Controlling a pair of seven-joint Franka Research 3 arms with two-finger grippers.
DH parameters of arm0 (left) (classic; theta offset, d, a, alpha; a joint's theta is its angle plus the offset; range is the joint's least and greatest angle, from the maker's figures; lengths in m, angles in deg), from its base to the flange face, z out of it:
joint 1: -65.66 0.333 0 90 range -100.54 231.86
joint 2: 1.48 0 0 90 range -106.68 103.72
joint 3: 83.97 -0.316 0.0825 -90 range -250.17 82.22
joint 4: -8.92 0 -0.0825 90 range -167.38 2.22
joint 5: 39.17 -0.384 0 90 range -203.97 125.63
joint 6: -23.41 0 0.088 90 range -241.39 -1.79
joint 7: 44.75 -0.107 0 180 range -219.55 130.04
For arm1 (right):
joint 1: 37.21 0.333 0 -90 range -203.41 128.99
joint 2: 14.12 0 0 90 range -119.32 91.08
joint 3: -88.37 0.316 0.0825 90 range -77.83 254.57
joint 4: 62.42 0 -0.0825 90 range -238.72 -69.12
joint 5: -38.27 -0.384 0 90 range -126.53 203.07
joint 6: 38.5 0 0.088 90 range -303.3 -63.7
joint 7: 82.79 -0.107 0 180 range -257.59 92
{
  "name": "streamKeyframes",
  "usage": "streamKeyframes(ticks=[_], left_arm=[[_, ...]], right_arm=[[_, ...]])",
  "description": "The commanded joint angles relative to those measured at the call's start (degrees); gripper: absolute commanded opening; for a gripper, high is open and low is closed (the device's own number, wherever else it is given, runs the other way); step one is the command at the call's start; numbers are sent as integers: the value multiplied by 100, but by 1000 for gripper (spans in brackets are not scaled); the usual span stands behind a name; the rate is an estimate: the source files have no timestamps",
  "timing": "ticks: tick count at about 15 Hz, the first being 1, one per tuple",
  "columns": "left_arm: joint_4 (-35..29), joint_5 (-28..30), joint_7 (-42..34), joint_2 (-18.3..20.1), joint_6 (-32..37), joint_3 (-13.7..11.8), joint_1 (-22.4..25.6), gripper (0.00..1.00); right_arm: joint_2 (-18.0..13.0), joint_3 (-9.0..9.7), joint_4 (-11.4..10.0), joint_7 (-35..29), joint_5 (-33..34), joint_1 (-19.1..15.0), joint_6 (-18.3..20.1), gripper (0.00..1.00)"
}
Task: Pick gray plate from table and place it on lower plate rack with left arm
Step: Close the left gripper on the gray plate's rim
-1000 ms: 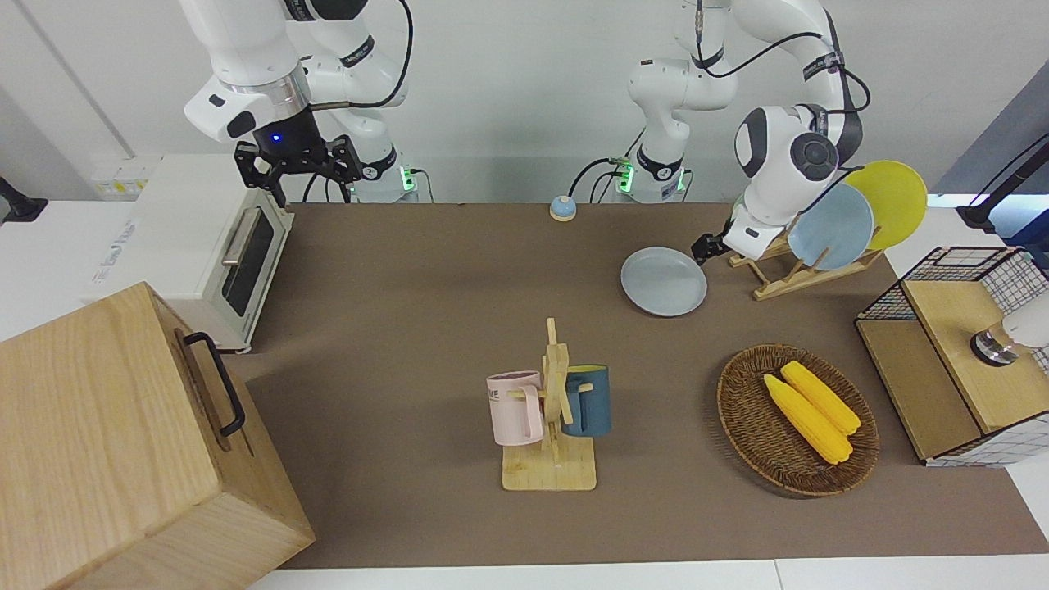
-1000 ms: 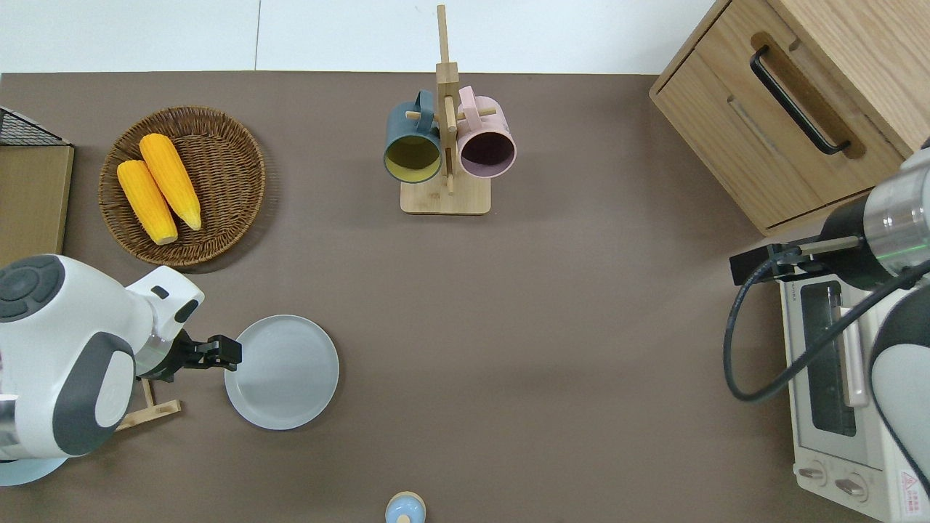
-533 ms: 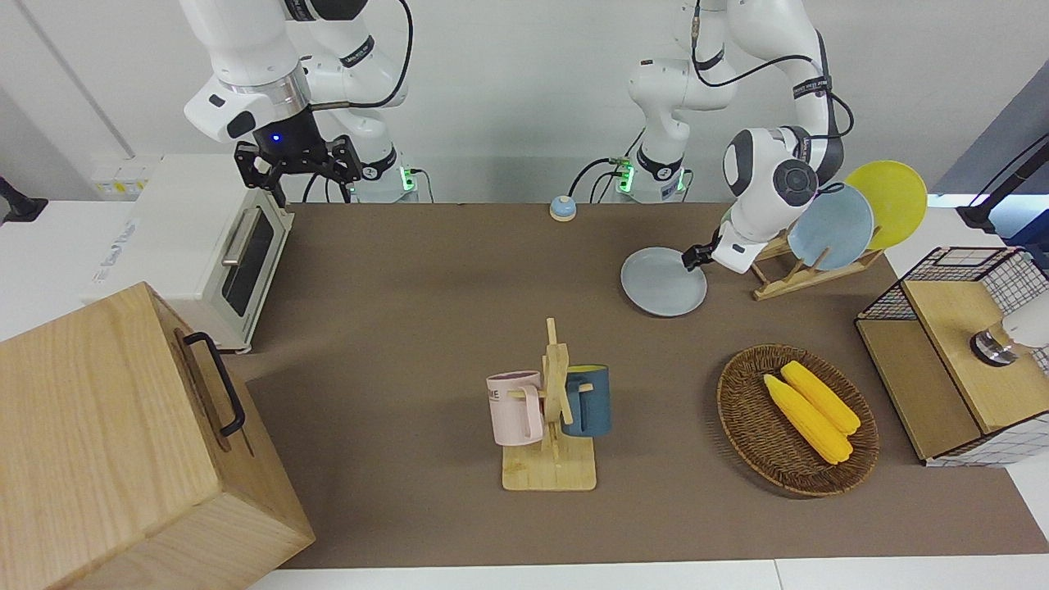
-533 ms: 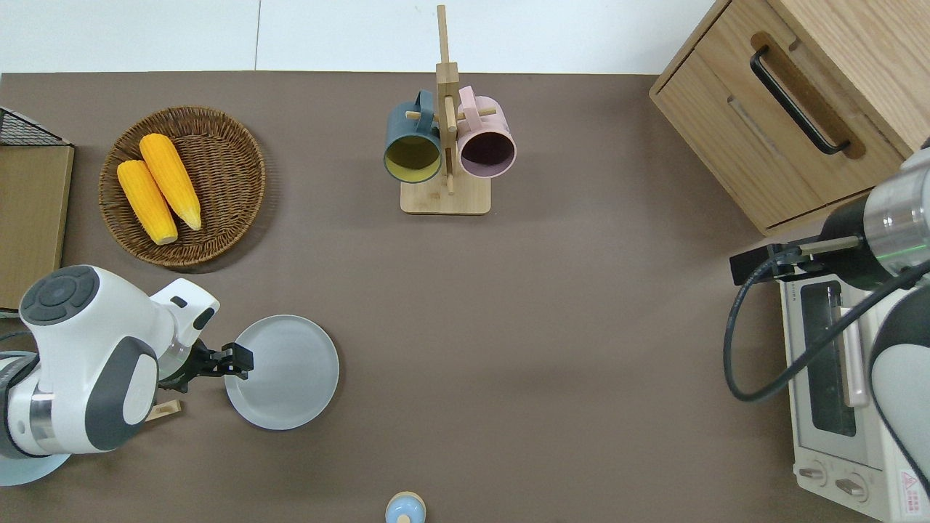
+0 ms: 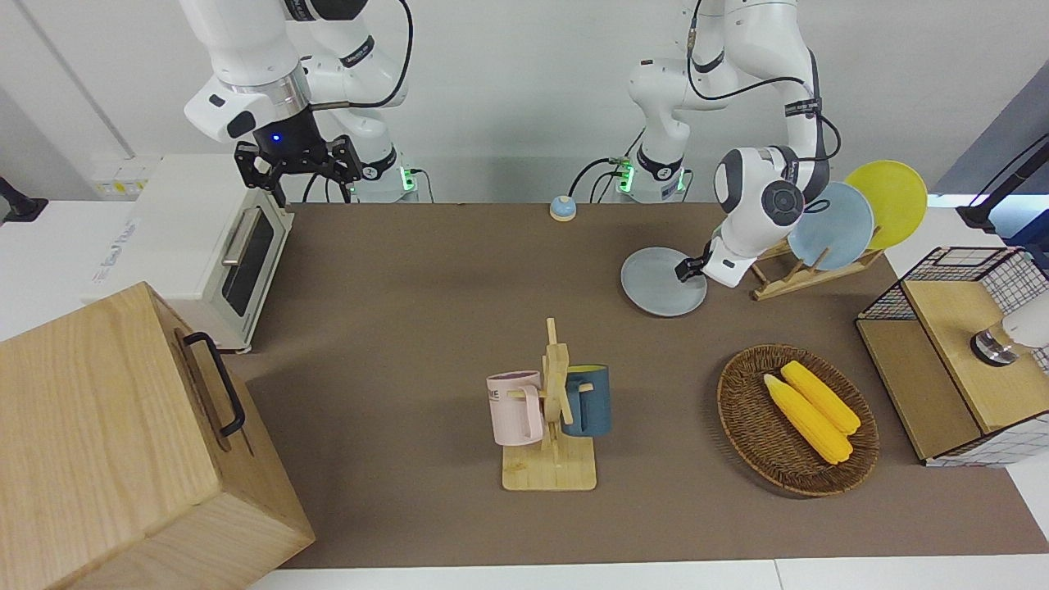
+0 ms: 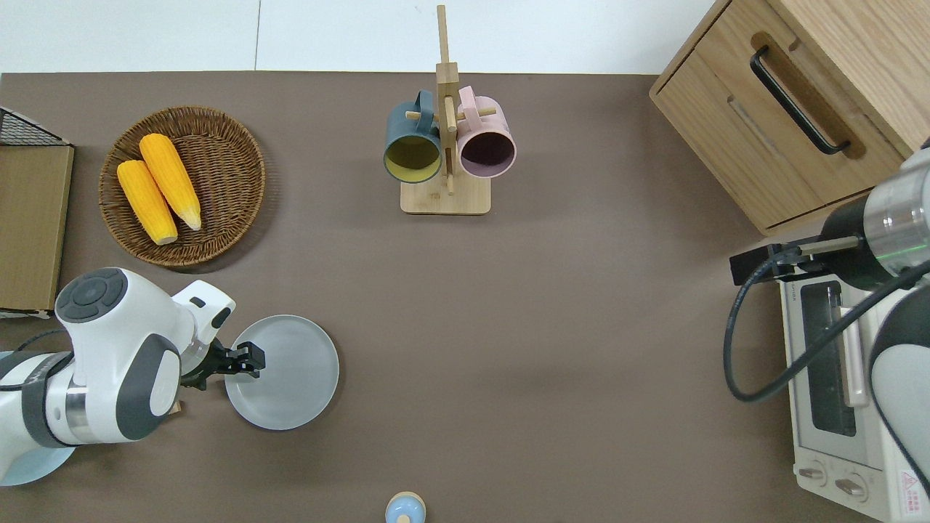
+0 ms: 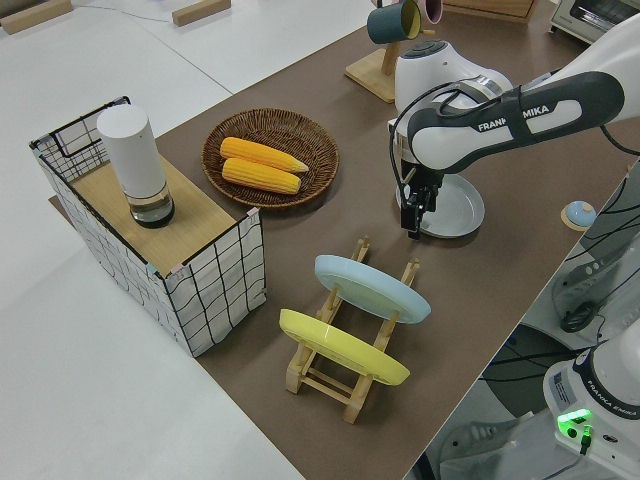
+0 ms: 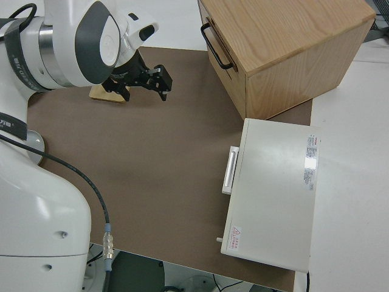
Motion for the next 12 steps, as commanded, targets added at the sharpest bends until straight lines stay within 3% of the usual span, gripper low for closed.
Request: streamKeyframes(ticks=[1, 3, 5, 12], left_arm=[[-98, 74, 63, -28, -212, 3, 46, 375], [-98, 74, 72, -28, -212, 12, 46, 187], [-98, 74, 63, -45, -212, 3, 46, 83], [-125, 74, 37, -151, -229, -58, 64, 10]], right_arm=[[-15, 100, 52, -72, 9, -106, 82, 983], [-15, 100, 52, -72, 9, -106, 82, 983], [-15, 100, 52, -72, 9, -106, 82, 983], [-7, 100, 52, -72, 9, -106, 82, 983]])
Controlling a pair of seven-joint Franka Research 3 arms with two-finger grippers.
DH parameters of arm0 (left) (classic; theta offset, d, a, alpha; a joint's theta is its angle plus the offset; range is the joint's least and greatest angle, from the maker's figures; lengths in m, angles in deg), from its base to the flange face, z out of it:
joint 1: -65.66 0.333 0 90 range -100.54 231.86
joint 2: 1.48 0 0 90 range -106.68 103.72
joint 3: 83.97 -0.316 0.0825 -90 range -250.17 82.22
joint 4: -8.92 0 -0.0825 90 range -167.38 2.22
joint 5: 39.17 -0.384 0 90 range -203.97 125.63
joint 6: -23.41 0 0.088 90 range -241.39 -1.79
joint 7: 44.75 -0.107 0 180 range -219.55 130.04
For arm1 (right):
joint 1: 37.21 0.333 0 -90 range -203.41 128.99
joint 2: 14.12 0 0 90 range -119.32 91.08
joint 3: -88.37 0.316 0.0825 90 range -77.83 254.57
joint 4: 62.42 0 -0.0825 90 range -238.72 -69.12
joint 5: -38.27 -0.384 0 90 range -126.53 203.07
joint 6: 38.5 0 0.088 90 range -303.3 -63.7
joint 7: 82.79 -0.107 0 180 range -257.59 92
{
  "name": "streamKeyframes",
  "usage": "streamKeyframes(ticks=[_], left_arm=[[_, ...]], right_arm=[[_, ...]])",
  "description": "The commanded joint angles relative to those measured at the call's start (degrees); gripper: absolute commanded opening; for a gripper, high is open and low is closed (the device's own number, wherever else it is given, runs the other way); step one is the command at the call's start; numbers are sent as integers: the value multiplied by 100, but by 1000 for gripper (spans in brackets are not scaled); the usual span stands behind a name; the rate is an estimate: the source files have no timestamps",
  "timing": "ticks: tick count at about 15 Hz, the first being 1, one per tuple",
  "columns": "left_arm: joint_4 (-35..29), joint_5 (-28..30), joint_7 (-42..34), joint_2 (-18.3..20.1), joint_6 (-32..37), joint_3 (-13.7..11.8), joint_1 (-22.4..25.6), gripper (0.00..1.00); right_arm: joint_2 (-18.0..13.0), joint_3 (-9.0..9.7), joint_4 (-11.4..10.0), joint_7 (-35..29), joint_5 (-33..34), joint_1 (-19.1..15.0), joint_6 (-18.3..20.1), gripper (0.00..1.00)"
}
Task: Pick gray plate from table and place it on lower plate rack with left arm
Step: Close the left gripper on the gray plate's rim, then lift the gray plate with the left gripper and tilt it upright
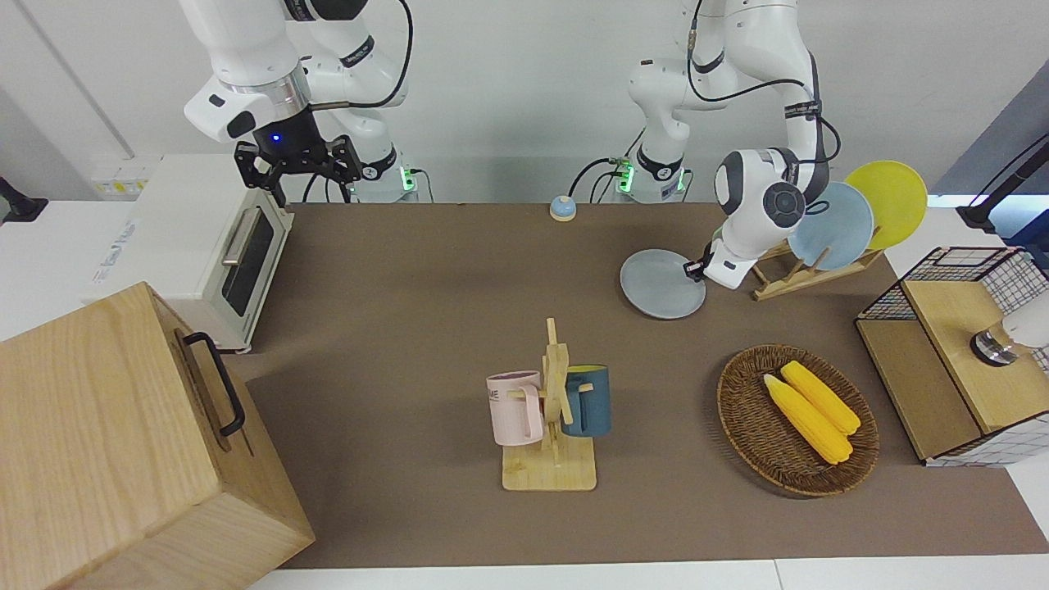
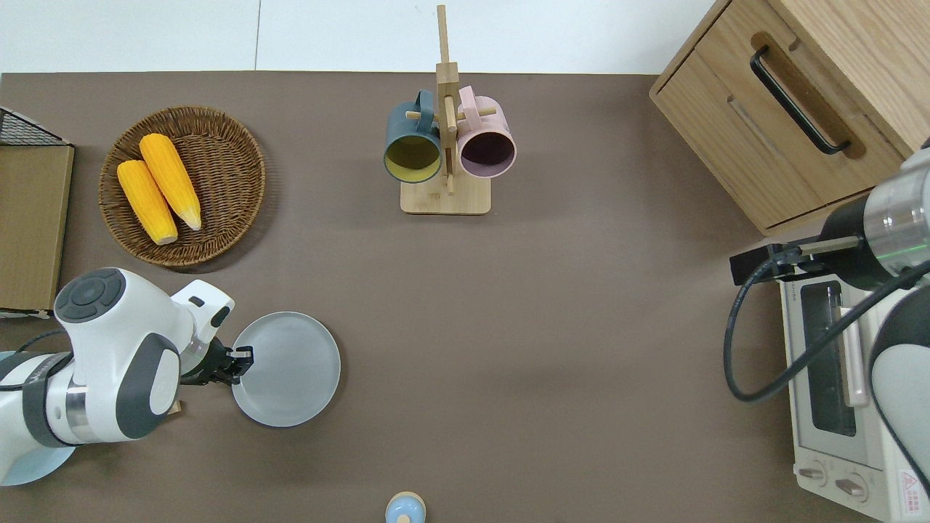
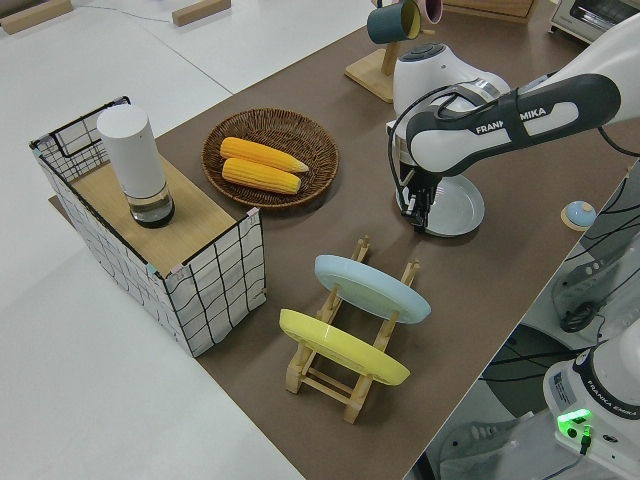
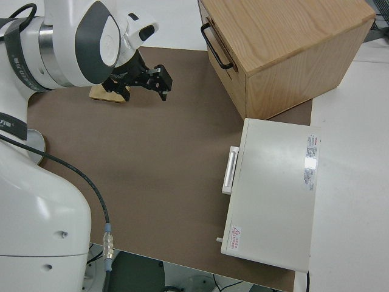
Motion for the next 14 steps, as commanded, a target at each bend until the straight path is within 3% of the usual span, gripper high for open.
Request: streamKeyframes(ticks=[1, 7, 14], left_arm=[[-120, 6, 30, -114, -192, -41, 62, 0], [-50, -3, 38, -106, -70, -76, 62, 0], [889, -21, -23, -70, 1142, -375, 53, 0]], right_arm=[[-15, 100, 52, -72, 9, -115, 82, 983], [-15, 100, 52, -72, 9, -106, 82, 983], [-15, 100, 52, -72, 9, -115, 82, 983]])
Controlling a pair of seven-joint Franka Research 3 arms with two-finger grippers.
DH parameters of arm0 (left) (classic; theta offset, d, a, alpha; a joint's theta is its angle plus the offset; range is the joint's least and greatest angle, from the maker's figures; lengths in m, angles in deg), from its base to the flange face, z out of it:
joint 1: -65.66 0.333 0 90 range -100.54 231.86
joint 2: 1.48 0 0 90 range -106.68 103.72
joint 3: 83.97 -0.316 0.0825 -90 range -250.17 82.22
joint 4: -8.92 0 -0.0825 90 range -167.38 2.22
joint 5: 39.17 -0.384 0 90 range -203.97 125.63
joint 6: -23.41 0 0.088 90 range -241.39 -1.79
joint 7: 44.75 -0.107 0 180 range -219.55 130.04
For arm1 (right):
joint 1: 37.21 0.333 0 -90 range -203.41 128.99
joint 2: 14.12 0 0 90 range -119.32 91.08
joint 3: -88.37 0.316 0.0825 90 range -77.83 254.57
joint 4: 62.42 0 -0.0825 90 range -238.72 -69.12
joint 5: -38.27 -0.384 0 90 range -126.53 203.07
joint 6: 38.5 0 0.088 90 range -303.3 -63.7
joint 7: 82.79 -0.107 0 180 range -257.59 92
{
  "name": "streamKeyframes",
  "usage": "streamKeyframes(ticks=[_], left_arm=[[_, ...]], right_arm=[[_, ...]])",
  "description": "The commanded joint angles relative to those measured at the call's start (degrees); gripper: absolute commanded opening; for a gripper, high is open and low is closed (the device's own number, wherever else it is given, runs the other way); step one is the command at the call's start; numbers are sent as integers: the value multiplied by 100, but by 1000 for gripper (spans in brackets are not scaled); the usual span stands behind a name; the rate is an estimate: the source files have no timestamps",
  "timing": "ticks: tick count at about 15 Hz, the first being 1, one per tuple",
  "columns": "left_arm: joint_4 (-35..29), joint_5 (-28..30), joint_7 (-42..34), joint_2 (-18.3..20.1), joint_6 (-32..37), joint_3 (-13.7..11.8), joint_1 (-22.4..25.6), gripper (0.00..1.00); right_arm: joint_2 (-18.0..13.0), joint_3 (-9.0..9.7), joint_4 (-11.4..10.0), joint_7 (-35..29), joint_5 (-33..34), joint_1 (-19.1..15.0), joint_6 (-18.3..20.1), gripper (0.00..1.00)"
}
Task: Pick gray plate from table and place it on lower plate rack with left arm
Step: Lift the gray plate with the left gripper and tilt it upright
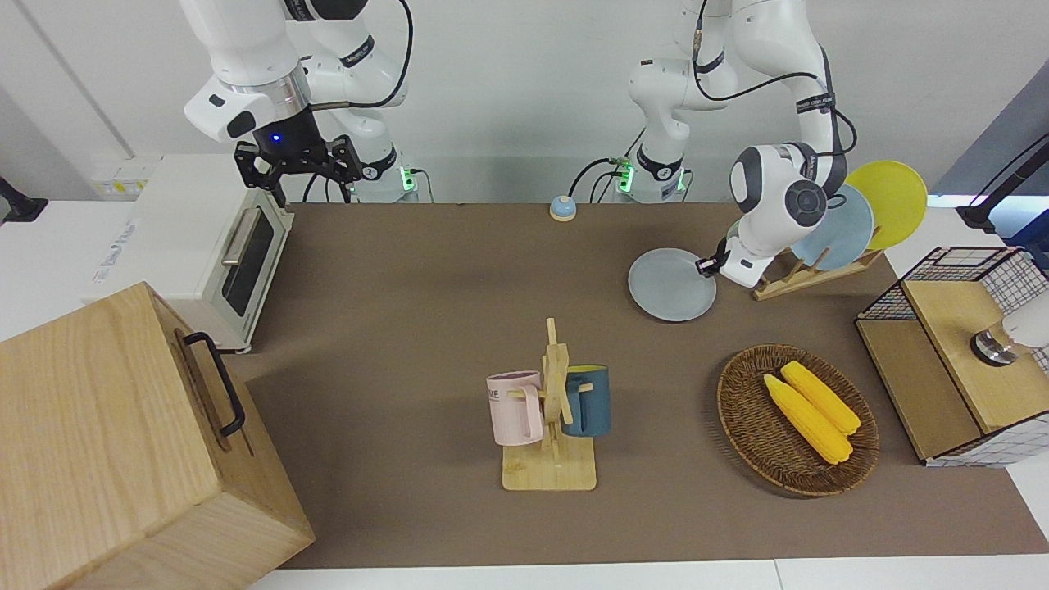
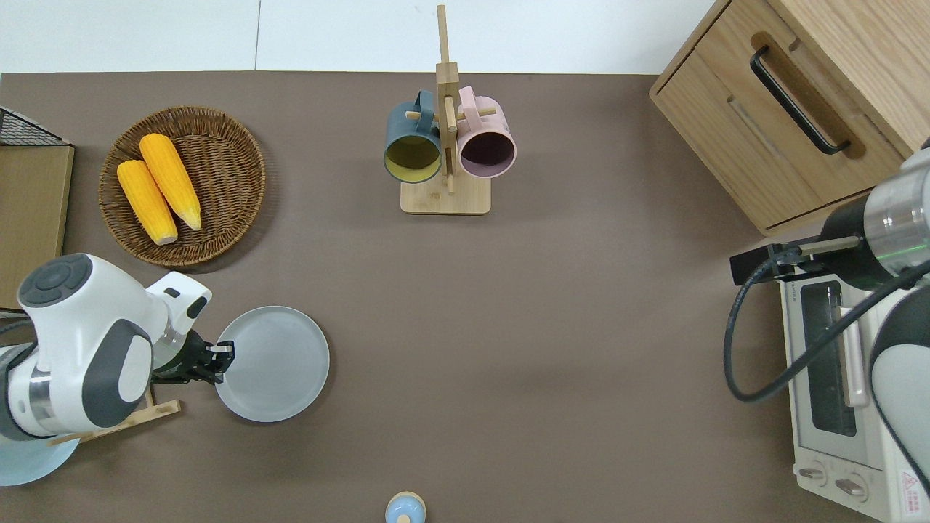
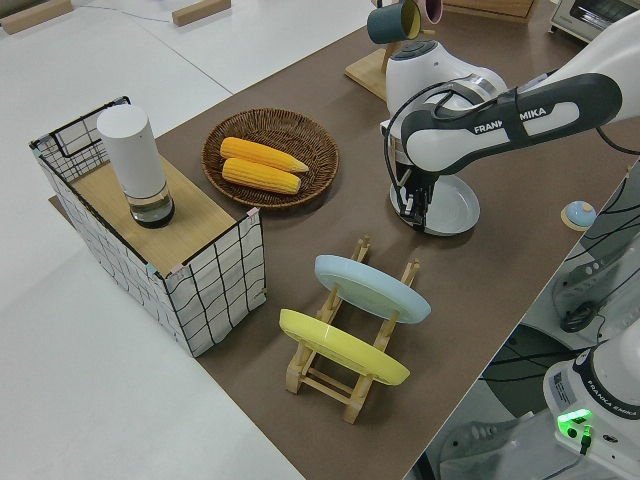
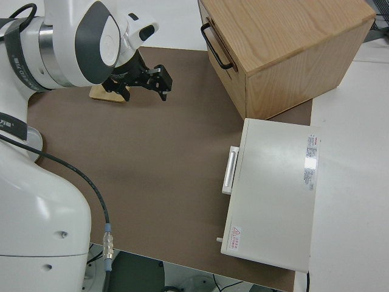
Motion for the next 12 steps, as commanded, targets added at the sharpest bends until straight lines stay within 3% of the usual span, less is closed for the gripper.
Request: streamKeyframes(ticks=[1, 6, 12], left_arm=[[560, -50, -15, -56, 605, -127, 42, 0], [1166, -41, 29, -30, 1377, -162, 50, 0], [1940, -120, -15, -21, 2372, -399, 42, 0]], right_arm=[[-7, 100, 52, -72, 9, -107, 82, 983], [-15, 100, 52, -72, 9, -115, 82, 983], [-15, 100, 52, -72, 9, -106, 82, 983]])
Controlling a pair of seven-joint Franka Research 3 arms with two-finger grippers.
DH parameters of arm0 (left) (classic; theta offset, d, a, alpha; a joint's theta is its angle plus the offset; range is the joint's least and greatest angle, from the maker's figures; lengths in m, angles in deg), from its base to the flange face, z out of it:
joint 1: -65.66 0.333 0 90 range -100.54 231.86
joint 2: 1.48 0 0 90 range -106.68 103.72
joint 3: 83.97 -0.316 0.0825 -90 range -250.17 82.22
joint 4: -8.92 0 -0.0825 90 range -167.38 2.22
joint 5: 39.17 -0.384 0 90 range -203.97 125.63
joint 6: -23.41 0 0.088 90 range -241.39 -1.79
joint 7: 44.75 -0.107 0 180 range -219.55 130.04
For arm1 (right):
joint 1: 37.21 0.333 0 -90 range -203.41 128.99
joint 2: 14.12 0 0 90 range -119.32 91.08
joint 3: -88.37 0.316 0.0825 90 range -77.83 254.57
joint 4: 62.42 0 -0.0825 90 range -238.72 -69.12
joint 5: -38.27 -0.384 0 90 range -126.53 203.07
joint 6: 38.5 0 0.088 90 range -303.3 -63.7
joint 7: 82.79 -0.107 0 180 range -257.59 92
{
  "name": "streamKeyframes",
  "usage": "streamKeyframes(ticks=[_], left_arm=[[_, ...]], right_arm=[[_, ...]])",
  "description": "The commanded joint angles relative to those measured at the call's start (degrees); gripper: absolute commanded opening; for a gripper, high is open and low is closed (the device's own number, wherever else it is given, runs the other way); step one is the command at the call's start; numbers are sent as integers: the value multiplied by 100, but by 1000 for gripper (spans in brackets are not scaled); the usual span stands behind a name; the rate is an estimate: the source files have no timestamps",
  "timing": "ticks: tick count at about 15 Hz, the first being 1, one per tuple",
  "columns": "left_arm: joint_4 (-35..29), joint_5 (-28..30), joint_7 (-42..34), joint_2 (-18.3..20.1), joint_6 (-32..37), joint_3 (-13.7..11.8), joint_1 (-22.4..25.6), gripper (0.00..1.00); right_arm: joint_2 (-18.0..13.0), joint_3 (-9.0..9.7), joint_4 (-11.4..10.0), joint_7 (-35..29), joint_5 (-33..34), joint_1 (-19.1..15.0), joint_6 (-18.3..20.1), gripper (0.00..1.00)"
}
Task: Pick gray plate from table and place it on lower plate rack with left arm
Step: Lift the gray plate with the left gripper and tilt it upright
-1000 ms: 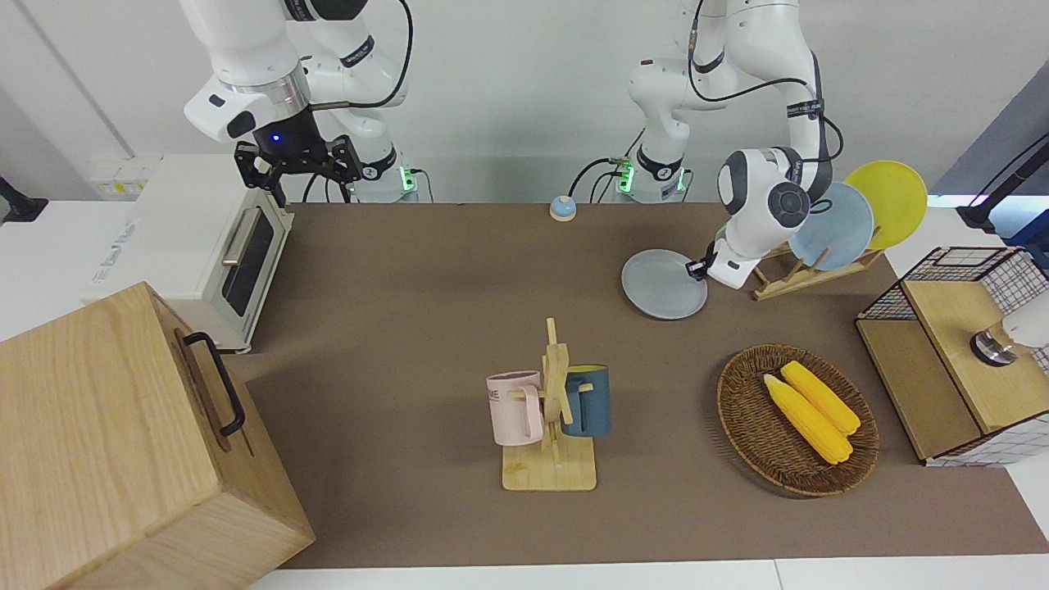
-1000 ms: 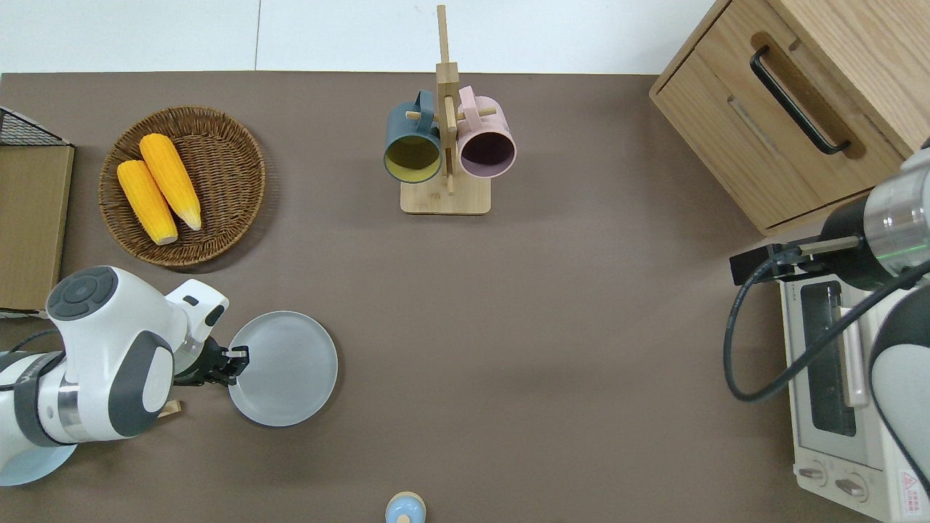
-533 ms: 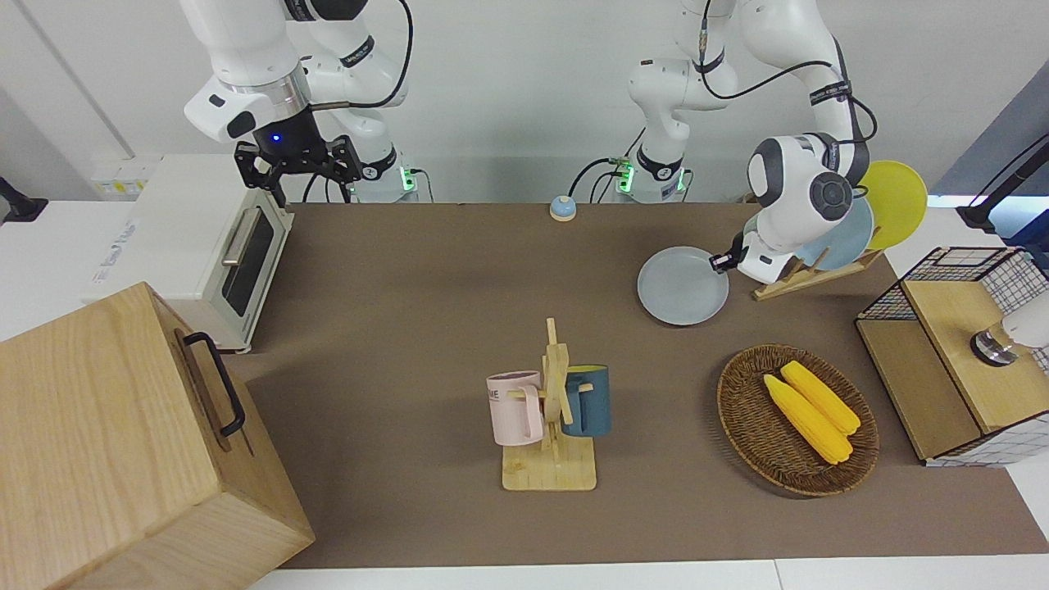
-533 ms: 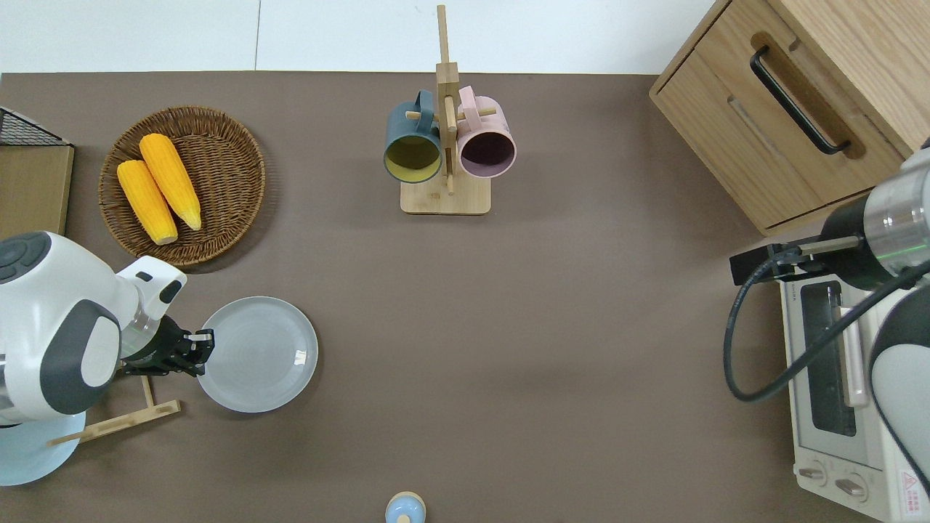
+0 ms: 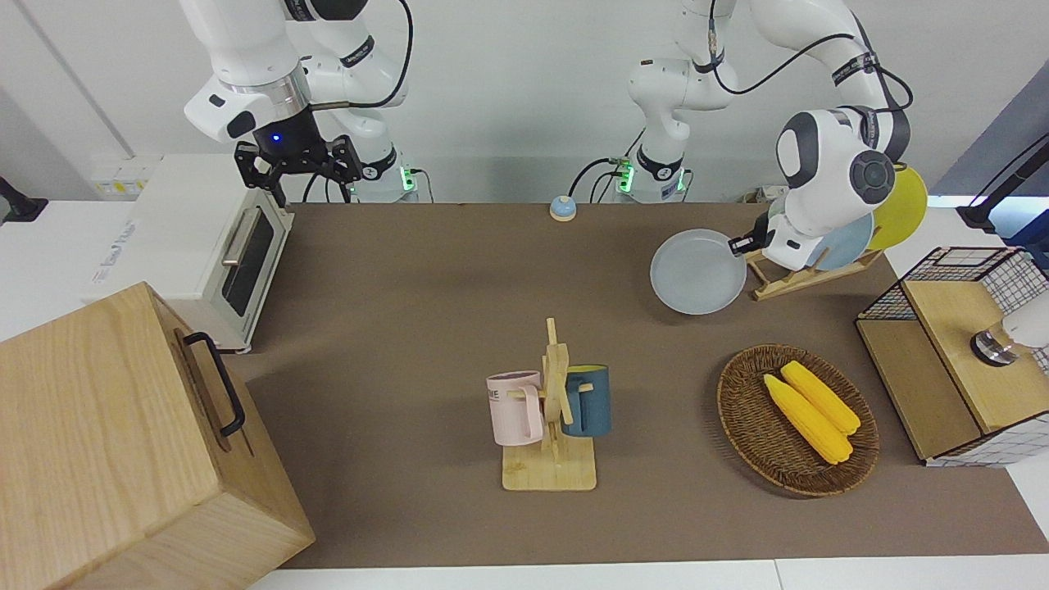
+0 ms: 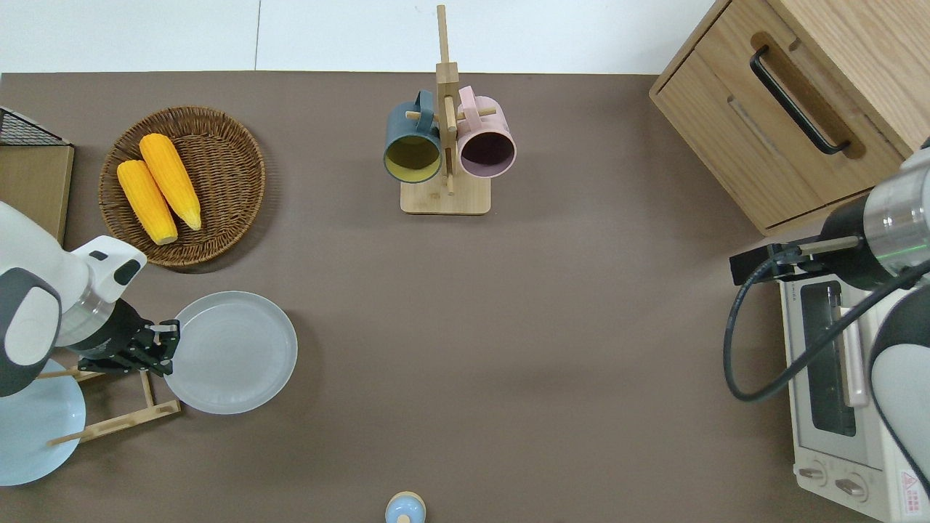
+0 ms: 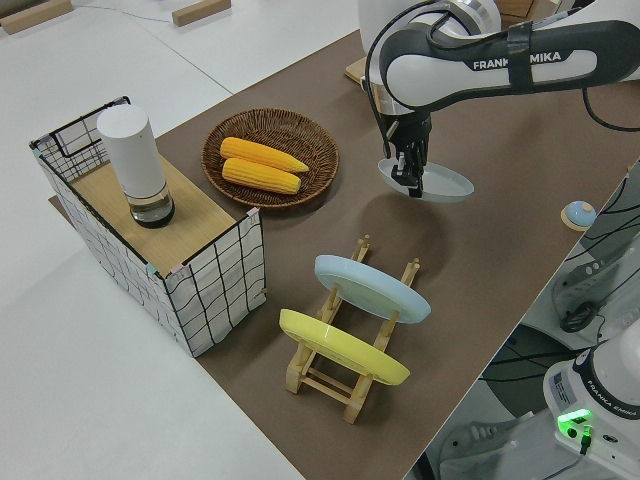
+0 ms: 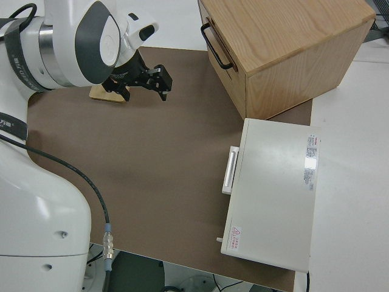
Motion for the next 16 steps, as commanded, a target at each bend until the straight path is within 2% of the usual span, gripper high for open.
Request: streamKeyframes(ticks=[1, 3, 7, 11, 16], left_arm=[[495, -256, 3, -18, 485, -87, 32, 0], [531, -835, 90, 52, 511, -8, -29, 0], [680, -1232, 257, 61, 730, 106, -47, 0], [794, -1952, 390, 61, 1081, 335, -56, 0], [848, -2945, 398, 70, 1530, 502, -65, 0]], right_arm=[[-7, 99, 52, -72, 9, -106, 82, 983], [-15, 99, 52, -72, 9, -115, 82, 983], [-15, 99, 52, -72, 9, -106, 82, 983], [-7, 99, 52, -72, 9, -115, 82, 983], [-15, 99, 52, -72, 9, -115, 82, 983]])
